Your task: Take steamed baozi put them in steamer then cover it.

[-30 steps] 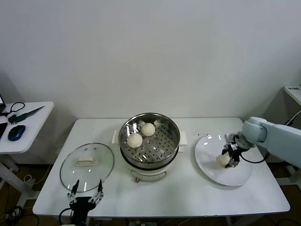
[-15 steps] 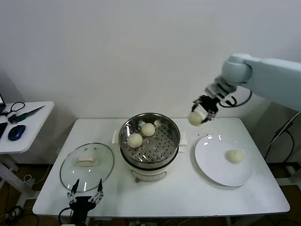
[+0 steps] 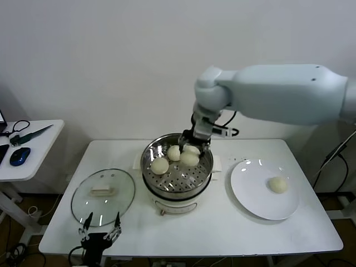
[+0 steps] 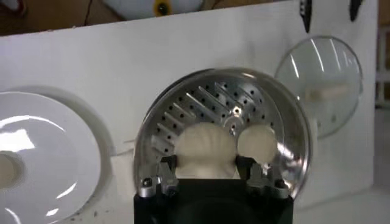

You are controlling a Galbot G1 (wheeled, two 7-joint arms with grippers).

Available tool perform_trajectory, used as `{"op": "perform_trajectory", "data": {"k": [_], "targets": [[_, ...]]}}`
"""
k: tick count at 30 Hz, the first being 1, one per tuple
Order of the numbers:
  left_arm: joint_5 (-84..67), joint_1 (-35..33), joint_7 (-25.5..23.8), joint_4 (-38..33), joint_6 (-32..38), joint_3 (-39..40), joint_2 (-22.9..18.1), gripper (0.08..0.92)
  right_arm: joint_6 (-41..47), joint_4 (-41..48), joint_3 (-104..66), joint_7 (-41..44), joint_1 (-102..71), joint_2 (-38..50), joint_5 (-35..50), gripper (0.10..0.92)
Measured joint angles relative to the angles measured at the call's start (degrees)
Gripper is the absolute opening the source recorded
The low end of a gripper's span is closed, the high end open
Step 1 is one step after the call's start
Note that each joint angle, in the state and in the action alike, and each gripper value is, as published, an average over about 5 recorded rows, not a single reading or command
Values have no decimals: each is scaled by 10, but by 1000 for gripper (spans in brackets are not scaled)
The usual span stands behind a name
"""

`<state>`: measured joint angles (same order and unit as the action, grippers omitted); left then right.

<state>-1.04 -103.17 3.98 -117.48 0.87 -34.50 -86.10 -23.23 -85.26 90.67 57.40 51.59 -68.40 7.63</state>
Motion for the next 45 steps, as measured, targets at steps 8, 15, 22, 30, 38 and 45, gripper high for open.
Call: {"op": "perform_trajectory", "data": {"k": [8, 15, 22, 30, 38, 45], "targets": [[0, -2, 2, 2, 2, -2, 0, 823, -6, 16, -8, -29, -67, -22, -72, 653], [0, -4, 2, 0, 2, 0, 0, 823, -4, 31, -17, -48, -110, -42, -107, 653], [-1, -8, 3, -4, 3, -3, 0, 823, -2, 38, -18, -54, -127, -53, -117, 662], [-1, -9, 4, -6, 3, -2, -1, 823, -2, 44, -21, -61, -126, -49, -111, 811], [-1, -9, 4, -9, 3, -1, -2, 823, 2, 67, -16, -40, -75, -5, -52, 823], [-4, -4, 4, -8, 3, 1, -1, 823, 77, 95, 54, 5, 1, 82, 68, 823]]}}
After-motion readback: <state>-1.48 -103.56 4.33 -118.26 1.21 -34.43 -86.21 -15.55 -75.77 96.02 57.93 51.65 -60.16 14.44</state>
